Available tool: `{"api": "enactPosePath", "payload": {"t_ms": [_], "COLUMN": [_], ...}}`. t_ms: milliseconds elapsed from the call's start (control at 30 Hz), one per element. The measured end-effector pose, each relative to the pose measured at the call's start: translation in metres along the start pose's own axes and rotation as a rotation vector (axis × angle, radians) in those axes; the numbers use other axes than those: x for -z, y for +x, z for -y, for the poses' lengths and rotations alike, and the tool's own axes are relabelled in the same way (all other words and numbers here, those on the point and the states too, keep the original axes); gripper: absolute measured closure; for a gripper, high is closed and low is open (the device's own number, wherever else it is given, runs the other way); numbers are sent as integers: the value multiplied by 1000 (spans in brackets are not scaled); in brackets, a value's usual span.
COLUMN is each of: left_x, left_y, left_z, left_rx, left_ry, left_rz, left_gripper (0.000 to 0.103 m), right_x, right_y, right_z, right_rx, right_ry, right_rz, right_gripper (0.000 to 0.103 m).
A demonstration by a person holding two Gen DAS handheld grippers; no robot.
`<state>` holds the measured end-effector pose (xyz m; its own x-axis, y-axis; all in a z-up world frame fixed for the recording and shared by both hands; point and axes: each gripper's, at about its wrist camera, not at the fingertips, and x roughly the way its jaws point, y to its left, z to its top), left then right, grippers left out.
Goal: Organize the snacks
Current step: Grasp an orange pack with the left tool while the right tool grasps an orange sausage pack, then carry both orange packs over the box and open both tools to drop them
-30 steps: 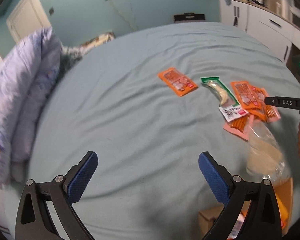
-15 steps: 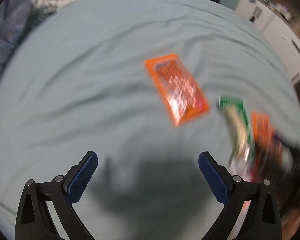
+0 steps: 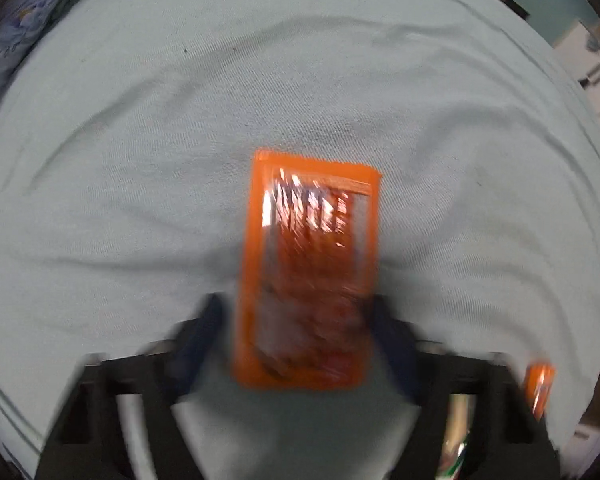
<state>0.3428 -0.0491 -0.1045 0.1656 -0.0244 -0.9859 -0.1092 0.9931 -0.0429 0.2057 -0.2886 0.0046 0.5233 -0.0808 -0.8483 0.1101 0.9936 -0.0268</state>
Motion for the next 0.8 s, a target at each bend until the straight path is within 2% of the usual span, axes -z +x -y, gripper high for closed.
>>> {"api": "enactPosePath", "payload": {"t_ms": [33, 133, 167, 300, 433, 500, 533, 567, 667, 700, 733, 800], "left_x": [5, 33, 42, 95, 156, 201, 206, 224, 287, 307, 315, 336], "left_y": [-4, -15, -21, -64, -118, -155, -165, -179, -208, -210, -208, -191], "left_z": [-3, -23, -29, -54, -76, -84, -88, -89, -90, -87, -88, -83], "left_rx": [2, 98, 109, 108, 201, 248, 266, 294, 429, 450, 451, 415], "left_ry": [19, -7, -19, 13, 49, 101, 121, 152, 320, 365, 393, 451], "left_rz": [-6, -88, -89, -23, 38, 84, 99, 114, 126, 125, 122, 127], "left_gripper": [67, 71, 72, 72, 72, 72, 72, 72, 70, 70, 68, 56], "right_x": [0, -1, 1, 12, 28, 35, 37, 43, 62, 70, 81, 101], "right_y": [-2, -8, -12, -43, -75, -90, -97, -108, -134, -142, -151, -169], "right_z": [5, 17, 24, 49, 73, 84, 87, 89, 87, 84, 82, 74], "right_rx": [-12, -42, -54, -100, -215, -262, -271, -274, -288, -301, -316, -351], "right_ry": [18, 68, 81, 128, 210, 245, 250, 254, 244, 237, 230, 203], "right_rz": [-4, -10, -11, -2, -18, -22, -16, -1, 27, 31, 38, 54], "right_gripper": [69, 69, 69, 69, 69, 69, 69, 69, 69, 69, 69, 69]}}
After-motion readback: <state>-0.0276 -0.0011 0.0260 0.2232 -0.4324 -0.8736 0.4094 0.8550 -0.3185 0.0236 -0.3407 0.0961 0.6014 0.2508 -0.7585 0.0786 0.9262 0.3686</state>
